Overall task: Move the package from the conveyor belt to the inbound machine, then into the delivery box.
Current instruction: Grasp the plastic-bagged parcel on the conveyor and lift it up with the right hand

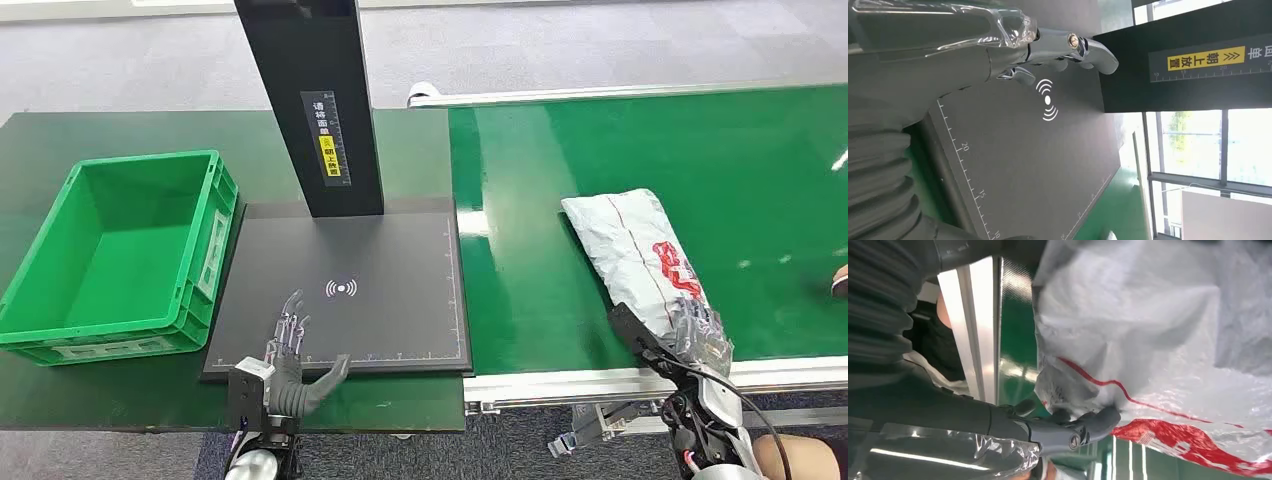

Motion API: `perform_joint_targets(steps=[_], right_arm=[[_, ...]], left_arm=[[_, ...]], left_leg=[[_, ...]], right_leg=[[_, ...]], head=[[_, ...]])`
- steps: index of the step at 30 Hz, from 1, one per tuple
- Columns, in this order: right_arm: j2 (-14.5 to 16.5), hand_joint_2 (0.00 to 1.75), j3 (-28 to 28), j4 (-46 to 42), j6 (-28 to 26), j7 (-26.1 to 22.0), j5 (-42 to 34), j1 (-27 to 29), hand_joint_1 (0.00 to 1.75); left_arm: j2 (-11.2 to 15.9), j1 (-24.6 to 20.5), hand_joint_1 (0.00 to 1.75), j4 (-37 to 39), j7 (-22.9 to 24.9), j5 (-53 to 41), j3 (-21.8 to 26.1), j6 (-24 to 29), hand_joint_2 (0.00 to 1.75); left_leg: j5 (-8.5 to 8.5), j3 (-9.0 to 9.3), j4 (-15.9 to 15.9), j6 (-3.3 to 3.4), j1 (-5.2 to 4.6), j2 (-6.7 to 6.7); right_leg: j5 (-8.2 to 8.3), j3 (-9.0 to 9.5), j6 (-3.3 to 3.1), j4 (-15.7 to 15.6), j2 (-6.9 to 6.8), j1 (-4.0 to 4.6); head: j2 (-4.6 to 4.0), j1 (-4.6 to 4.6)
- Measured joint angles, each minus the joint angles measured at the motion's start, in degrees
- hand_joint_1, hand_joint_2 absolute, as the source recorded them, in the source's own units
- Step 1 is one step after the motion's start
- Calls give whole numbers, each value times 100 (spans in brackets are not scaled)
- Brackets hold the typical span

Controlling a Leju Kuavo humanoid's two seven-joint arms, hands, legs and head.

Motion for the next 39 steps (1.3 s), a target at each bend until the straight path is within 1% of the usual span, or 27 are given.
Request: perform_joint_targets(steps=[2, 5, 10, 15, 17, 19, 22, 24, 29, 34, 36, 39], right_arm=[[-65, 175, -109, 179, -4, 27, -36, -34, 174], [-166, 175, -418, 480, -127, -275, -182, -96, 175], [-138, 175, -565, 476, -184, -613, -346, -91, 175], [-61, 175, -679, 291, -189, -1005, -703, -25, 175], [-19, 175, -710, 66, -203, -1256, -937, 65, 175], [44, 175, -720, -374, -150, -1421, -1165, 236, 175], [137, 175, -717, -1119, -5, -1396, -1319, 498, 175], [174, 175, -716, -1430, 21, -1377, -1339, 603, 175], [231, 175, -715, -1868, 26, -1376, -1352, 746, 175], [258, 175, -715, -2041, 19, -1385, -1358, 813, 175], [265, 175, -705, -2136, -32, -1462, -1406, 850, 175], [291, 175, -578, -2670, -37, -1522, -1539, 1032, 175]], left_arm=[[-8, -1, 0, 1, 5, -4, 3, -9, 175], [-17, -4, 0, 2, 11, -8, 20, -66, 175], [-17, -6, 0, 2, 11, -14, 32, -104, 175], [-17, -7, 0, 1, 10, -45, 46, -101, 175], [-17, -7, 0, -3, -6, -60, 48, -66, 175], [-13, -7, 0, -29, -34, -62, 52, -16, 175], [2, -8, 0, -91, -50, -61, 69, 10, 175], [9, -9, 0, -117, -52, -61, 84, 11, 175], [15, -8, 0, -133, -52, -61, 108, 11, 175], [15, -8, 0, -142, -54, -61, 129, 14, 175], [17, -8, 0, -151, -72, -62, 137, 58, 175], [31, -8, 0, -238, -115, -63, 191, 184, 175]], left_leg=[[0, 0, 0, 0, 0, -2], [0, 0, 0, 0, 0, -4], [0, 0, 0, 0, 0, -4], [0, 0, 0, 0, 0, -5], [0, -1, 0, 0, 0, -5], [0, -2, 0, 0, 0, -8], [0, -4, 0, 0, 0, -9], [0, -4, 0, 0, 0, -8], [0, -4, 0, 0, 0, -8], [0, -3, 0, 0, 0, -8], [0, -4, 0, 0, 0, -9], [0, -5, 0, 0, 0, -8]], right_leg=[[0, 0, 0, 0, -1, 0], [0, -1, 0, 0, -1, 0], [0, -1, 0, 0, -1, 0], [0, -1, 0, 0, -2, 0], [0, 0, 0, 0, -2, 0], [0, -1, 0, 0, -3, 0], [-1, -2, 0, 0, -5, 0], [-1, -2, 0, 0, -4, 0], [-1, -1, 0, 0, -4, 0], [0, -1, 0, 0, -4, 0], [0, -1, 0, 0, -5, 0], [-1, -2, 0, 0, -4, 0]], head=[[0, 1], [0, 2], [-1, 2], [0, 1], [-1, 2], [-1, 2], [-1, 1], [-1, 1], [-1, 2], [0, 1], [-1, 2], [-1, 2]])
